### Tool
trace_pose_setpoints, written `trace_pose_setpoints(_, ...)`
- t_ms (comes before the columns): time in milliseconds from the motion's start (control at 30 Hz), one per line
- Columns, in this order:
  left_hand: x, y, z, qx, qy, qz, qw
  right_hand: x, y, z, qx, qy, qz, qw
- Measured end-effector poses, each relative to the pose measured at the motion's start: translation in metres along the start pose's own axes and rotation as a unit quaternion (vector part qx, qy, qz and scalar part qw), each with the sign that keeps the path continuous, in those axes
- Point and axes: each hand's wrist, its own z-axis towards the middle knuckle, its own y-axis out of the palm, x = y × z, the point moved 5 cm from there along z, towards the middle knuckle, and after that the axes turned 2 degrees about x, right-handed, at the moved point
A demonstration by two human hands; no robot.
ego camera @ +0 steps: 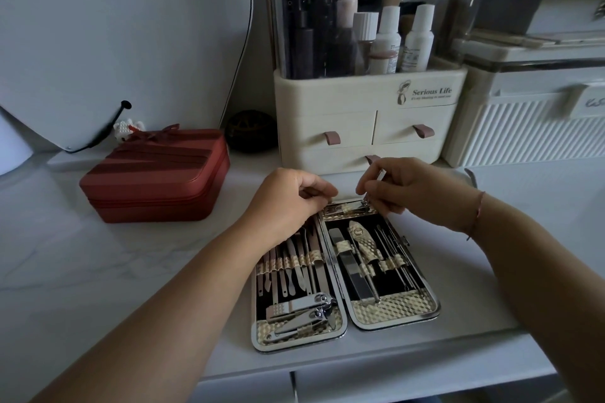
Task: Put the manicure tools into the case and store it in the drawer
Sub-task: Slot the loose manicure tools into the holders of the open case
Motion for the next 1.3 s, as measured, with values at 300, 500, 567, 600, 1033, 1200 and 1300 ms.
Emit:
trace_pose_setpoints(300, 0.0, -0.001, -0.001, -0.001, -0.013, -0.011, 1.0, -0.009, 0.005, -0.001, 0.044, -0.04, -0.061, 0.996)
trace_pose_setpoints(500, 0.003, -0.003, -0.003, 0.001, -0.045, -0.052, 0.998, -0.014, 0.009, -0.002, 0.017, -0.035, -0.07, 0.997)
trace_pose_setpoints(567, 0.003, -0.004, -0.002, -0.003, -0.031, -0.025, 0.999, -0.016, 0.013, -0.001, 0.017, -0.035, -0.09, 0.995)
trace_pose_setpoints(600, 0.003, -0.003, -0.003, -0.009, -0.025, -0.015, 1.0, -0.017, 0.015, -0.001, 0.026, -0.032, -0.095, 0.995)
trace_pose_setpoints(1033, 0.002, -0.002, -0.003, -0.023, -0.01, -0.016, 1.0, -0.011, 0.016, 0.005, 0.099, -0.031, -0.099, 0.99)
trace_pose_setpoints(1200, 0.002, -0.003, -0.002, -0.017, -0.01, -0.003, 1.0, -0.001, -0.017, -0.005, 0.135, 0.004, -0.055, 0.989)
trace_pose_setpoints(1300, 0.004, -0.002, -0.003, -0.027, -0.002, 0.012, 1.0, 0.025, -0.063, -0.028, 0.261, 0.069, -0.103, 0.957)
